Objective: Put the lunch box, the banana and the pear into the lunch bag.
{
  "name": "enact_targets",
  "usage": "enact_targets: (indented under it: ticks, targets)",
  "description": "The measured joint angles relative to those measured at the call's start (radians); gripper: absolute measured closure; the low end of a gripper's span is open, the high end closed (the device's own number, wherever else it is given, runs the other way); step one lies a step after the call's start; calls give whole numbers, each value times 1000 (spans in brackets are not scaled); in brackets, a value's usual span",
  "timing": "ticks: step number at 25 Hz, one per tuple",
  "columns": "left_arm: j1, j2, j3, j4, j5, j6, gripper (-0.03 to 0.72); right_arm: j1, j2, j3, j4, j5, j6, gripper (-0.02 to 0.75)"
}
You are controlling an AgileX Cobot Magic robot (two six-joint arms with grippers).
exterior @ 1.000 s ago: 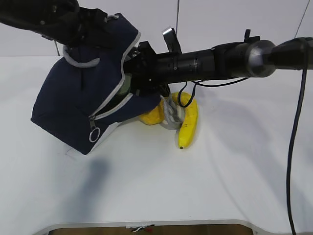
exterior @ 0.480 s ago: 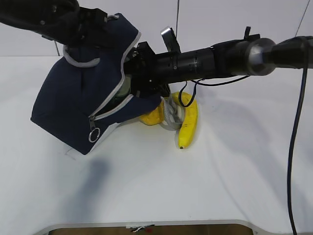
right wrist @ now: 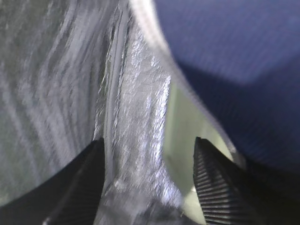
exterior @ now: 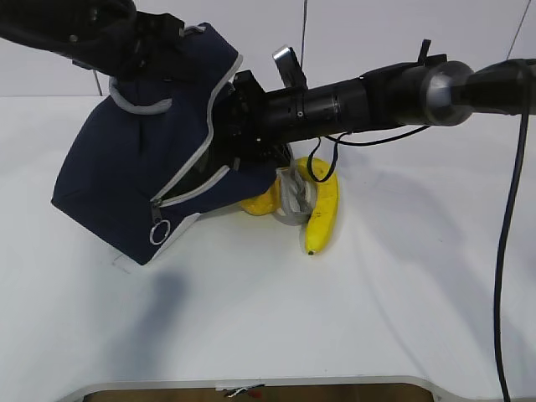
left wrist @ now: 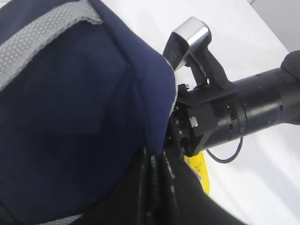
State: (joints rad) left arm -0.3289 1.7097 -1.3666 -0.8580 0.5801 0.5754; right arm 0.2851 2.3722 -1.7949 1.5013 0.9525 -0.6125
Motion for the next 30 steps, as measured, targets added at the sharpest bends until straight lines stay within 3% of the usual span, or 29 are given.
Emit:
enact_targets:
  ticks: [12, 18, 24, 30]
  targets:
    - [0, 0, 0, -23, -2, 0, 673, -7, 0, 0, 2, 63, 12, 248]
    - [0, 0, 0, -34, -5, 0, 673, -49, 6, -10, -22, 191, -2, 246]
    - [0, -2, 0, -45, -1, 0, 673, -64, -9, -51, -152, 231, 6, 237]
    - [0, -2, 0, -68, 3, 0, 673, -70, -99, -51, -359, 231, 64, 231]
